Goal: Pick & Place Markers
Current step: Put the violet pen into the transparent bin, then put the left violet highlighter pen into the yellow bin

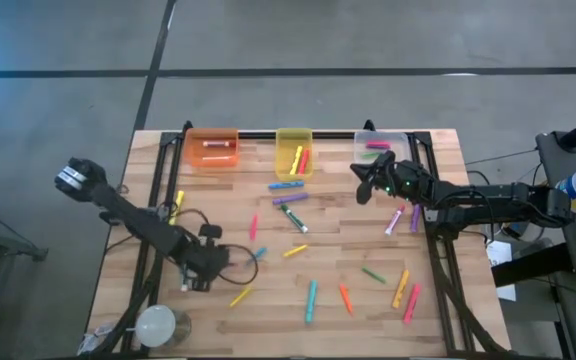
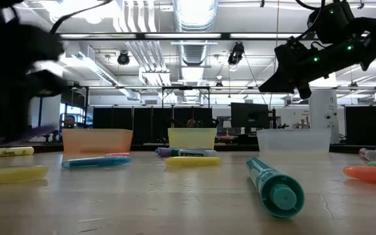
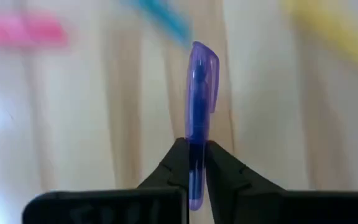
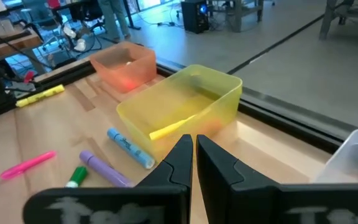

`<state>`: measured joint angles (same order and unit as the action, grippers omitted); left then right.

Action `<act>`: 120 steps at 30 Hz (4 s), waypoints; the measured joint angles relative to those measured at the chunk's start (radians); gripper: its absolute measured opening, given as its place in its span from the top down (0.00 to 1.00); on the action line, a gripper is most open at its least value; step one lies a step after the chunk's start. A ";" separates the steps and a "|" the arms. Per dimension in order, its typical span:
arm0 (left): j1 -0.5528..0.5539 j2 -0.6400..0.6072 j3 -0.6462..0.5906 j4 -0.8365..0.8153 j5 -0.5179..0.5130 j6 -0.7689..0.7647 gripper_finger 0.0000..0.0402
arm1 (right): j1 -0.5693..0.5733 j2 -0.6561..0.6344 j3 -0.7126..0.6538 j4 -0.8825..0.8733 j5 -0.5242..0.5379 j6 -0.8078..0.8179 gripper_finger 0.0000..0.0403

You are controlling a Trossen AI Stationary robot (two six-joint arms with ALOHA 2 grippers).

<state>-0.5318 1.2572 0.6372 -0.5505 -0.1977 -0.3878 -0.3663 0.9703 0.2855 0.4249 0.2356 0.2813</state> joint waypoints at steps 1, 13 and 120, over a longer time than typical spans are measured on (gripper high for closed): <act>0.022 -0.020 -0.008 0.051 -0.005 0.025 0.94 | -0.001 0.000 0.000 0.000 0.002 -0.001 0.96; 0.446 -0.064 -0.221 1.129 0.199 0.457 0.94 | 0.009 0.170 0.008 0.182 -0.188 -0.041 0.94; 0.957 -0.031 -0.302 1.408 0.463 0.416 0.81 | -0.383 0.512 0.558 -0.725 0.154 -0.157 0.74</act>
<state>0.4255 1.2259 0.3351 0.8577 0.2653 0.0278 -0.7492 1.4819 0.8431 -0.3004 0.3900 0.1246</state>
